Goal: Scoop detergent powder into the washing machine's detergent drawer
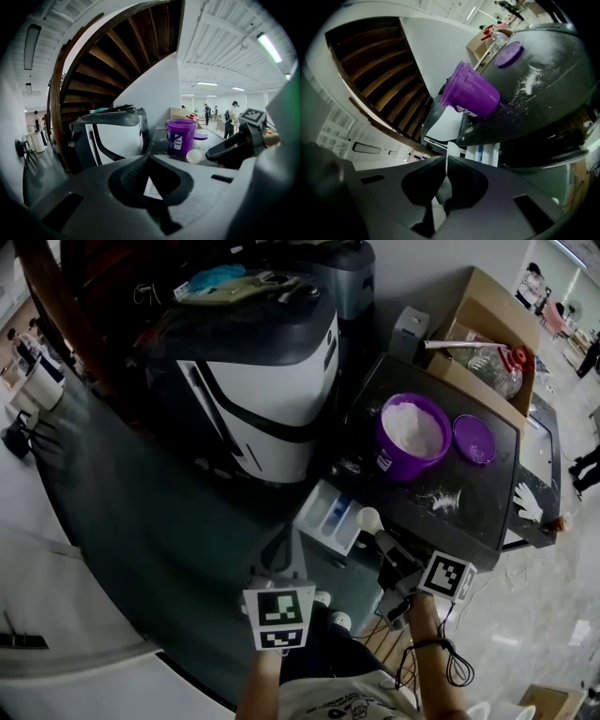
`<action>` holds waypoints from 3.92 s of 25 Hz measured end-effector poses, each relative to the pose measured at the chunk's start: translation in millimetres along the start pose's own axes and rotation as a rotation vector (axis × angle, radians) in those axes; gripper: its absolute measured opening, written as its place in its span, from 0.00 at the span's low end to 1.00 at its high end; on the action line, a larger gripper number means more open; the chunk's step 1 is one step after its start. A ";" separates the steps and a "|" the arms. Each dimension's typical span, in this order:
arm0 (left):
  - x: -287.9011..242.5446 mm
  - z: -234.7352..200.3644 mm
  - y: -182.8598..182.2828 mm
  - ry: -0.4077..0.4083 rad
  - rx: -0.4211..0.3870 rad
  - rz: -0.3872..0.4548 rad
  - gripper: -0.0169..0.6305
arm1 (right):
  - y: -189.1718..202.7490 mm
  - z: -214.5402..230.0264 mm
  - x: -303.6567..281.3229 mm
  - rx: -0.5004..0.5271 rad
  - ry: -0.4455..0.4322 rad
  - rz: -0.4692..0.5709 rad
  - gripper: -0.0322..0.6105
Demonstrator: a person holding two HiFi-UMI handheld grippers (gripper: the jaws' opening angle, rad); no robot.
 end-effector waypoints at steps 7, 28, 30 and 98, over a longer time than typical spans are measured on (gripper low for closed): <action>-7.7 -1.0 11.4 0.017 0.009 -0.018 0.03 | 6.0 10.8 -10.5 0.139 0.106 -0.006 0.08; -24.1 -11.7 35.4 0.039 0.028 -0.067 0.03 | 21.6 26.6 -51.5 0.696 0.466 -0.089 0.08; -25.6 -13.0 36.5 0.041 0.030 -0.071 0.03 | 22.9 27.6 -55.1 0.721 0.483 -0.098 0.08; -24.0 -35.3 53.4 -0.004 0.070 -0.103 0.03 | 59.6 21.4 -89.0 1.730 0.731 -0.232 0.08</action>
Point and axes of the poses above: the fingertips, and each gripper's own axes: x backward along the fingers, z to its right, y out of its underside, the point moved 5 cm from there along x, backward along the fingers, and after that the axes turned 4 degrees about y, right-handed, at the moved point
